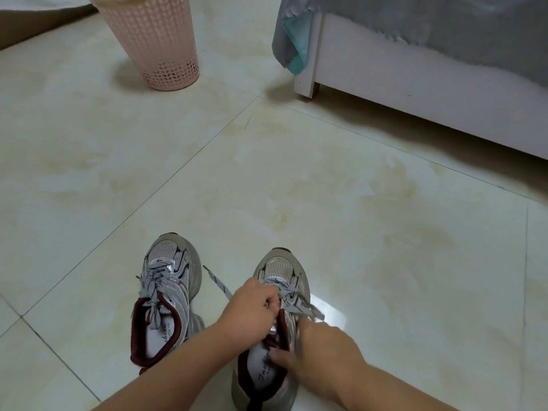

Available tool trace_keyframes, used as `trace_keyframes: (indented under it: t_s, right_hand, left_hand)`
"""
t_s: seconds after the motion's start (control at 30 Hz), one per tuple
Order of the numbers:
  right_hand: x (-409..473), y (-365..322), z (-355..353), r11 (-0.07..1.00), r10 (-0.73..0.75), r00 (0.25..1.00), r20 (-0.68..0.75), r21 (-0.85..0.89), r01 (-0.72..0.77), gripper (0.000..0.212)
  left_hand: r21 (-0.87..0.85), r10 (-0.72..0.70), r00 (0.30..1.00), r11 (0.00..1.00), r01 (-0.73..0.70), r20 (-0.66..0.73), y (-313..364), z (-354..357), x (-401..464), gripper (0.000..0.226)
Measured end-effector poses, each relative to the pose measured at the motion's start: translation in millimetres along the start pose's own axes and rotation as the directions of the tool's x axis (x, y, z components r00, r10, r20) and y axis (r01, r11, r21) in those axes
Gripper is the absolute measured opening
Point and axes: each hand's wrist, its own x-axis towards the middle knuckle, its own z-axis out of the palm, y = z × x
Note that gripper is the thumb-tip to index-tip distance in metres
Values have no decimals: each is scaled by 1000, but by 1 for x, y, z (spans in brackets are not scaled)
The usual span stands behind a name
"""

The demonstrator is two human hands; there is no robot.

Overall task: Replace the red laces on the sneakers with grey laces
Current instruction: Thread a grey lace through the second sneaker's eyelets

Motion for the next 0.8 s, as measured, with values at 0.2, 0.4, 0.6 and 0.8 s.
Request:
trace_keyframes:
  t_s: [0.2,0.4,0.6,0.8]
  right_hand:
    - [4,0,3,995,86,994,-65,64,-82,30]
    - [4,1,1,993,94,994,-61,70,-89,26]
    - [4,-1,8,994,107,991,-82,23,-106,25]
    - [2,-5,-1,993,116,991,-73,-17,-117,31]
  left_hand:
    - [-173,132,961,981,-91,242,11,-46,-8,18]
    - [-906,167,965,405,122,204,23,-95,-29,8]
    - [-980,258,966,195,-37,15,49,-134,-43,11]
    - [-928,130,992,371,-41,8,63,-123,-48,15]
